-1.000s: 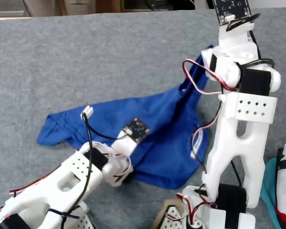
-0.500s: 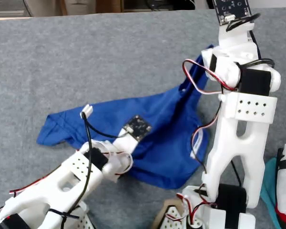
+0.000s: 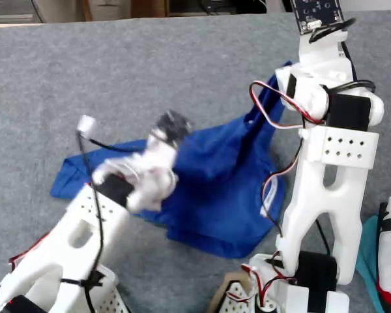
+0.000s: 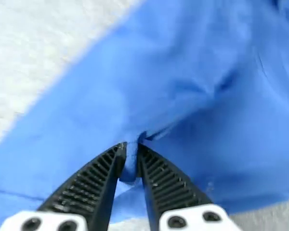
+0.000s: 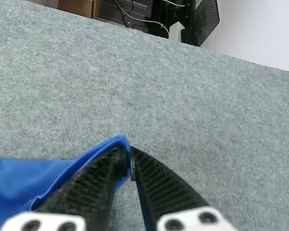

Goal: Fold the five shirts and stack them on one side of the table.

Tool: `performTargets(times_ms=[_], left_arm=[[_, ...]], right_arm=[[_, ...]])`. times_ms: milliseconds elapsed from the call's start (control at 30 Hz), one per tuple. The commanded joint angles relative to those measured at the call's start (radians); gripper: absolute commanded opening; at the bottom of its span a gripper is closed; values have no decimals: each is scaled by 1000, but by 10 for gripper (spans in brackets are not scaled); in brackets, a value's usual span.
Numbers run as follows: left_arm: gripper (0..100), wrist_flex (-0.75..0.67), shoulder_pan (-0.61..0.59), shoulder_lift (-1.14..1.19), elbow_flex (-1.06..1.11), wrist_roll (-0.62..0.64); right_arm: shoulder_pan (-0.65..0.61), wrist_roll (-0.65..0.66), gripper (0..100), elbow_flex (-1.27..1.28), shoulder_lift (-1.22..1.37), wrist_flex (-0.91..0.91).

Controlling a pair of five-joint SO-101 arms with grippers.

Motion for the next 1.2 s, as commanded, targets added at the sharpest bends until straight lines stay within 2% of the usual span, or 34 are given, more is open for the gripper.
performTargets(times_ms=[0,200,433,633,867,1067,1167], left_arm=[[19,97,-100,-22,-226,-2],[18,186,-267,-19,-500,6],[18,226,-410,-22,-747,72],[18,377,-416,-24,-950,83],[19,512,-420,-119,-1122,87],[19,517,-446,-228,-1168,118],[19,451,-497,-248,-1197,118]], right_arm=[[13,-3,5,-12,-22,-14],[13,-3,5,-24,-76,-14],[8,-3,5,-35,-337,-23],[12,-3,5,-35,-572,-26],[15,-3,5,-27,-797,-130],[15,-3,5,-27,-891,-244],[16,-3,5,-31,-898,-327]])
